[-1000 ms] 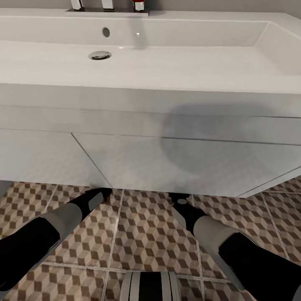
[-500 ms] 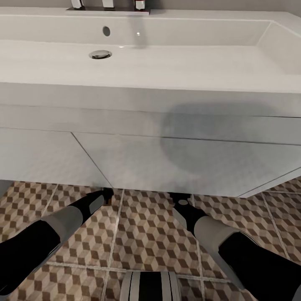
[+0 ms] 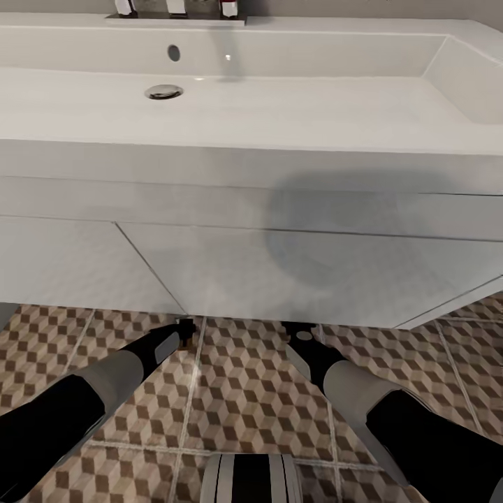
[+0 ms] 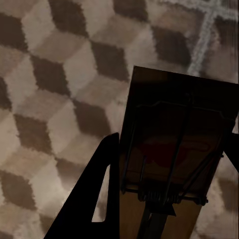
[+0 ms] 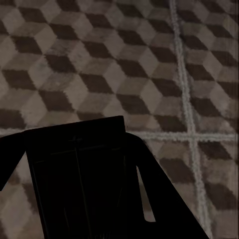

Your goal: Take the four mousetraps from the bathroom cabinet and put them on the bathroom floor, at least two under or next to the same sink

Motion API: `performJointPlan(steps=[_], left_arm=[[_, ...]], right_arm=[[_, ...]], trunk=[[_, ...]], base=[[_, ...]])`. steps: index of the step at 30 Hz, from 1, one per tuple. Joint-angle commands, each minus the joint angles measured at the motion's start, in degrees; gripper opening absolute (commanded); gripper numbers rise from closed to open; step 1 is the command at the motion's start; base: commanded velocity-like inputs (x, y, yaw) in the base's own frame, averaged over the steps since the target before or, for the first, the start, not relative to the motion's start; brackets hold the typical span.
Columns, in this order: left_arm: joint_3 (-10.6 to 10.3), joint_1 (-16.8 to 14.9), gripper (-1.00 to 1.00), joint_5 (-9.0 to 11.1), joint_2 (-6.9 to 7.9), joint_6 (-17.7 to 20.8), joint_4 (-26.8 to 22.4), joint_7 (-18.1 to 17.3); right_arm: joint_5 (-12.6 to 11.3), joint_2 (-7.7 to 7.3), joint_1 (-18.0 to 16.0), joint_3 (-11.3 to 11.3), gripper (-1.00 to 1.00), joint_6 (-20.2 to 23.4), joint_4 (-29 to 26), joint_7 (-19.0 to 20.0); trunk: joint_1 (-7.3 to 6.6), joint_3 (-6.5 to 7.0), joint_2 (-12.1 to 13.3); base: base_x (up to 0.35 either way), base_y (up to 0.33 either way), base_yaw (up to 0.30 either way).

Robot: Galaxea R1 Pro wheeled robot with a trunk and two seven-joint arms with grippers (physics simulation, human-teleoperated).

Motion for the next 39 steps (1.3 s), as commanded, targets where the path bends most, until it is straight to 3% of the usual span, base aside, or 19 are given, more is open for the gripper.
performJointPlan(steps=[1, 18, 37, 39], left_arm=[[-0.27, 0.0, -1.0, -0.01, 0.02, 0.33, -0.18, 0.63], [-0.36, 0.01, -1.0, -0.1, -0.01, 0.32, -0.18, 0.63], [-0.54, 0.01, -1.0, -0.29, 0.49, 0.2, -0.18, 0.63], [-0.54, 0.01, -1.0, -0.29, 0.51, -1.43, -0.18, 0.63]], right_arm=[[-0.7, 0.02, -0.05, 0.5, -1.0, -0.3, 0.05, -0.1], [-0.69, 0.09, -0.05, 0.52, -1.0, -0.26, 0.03, -0.05], [-0.52, 0.18, -0.05, 0.54, -1.0, 0.07, -0.62, 0.17], [-0.52, 0.15, -0.05, 0.59, -1.0, 0.07, -0.59, 0.34]], trunk=[[-0.01, 0.0, -0.01], [-0.01, 0.34, -0.01], [-0.01, 0.36, -0.01], [-0.01, 0.36, -0.01]], base=[[0.0, 0.0, -0.198], [0.0, 0.0, -0.146], [0.0, 0.0, -0.009], [0.0, 0.0, 0.0]])
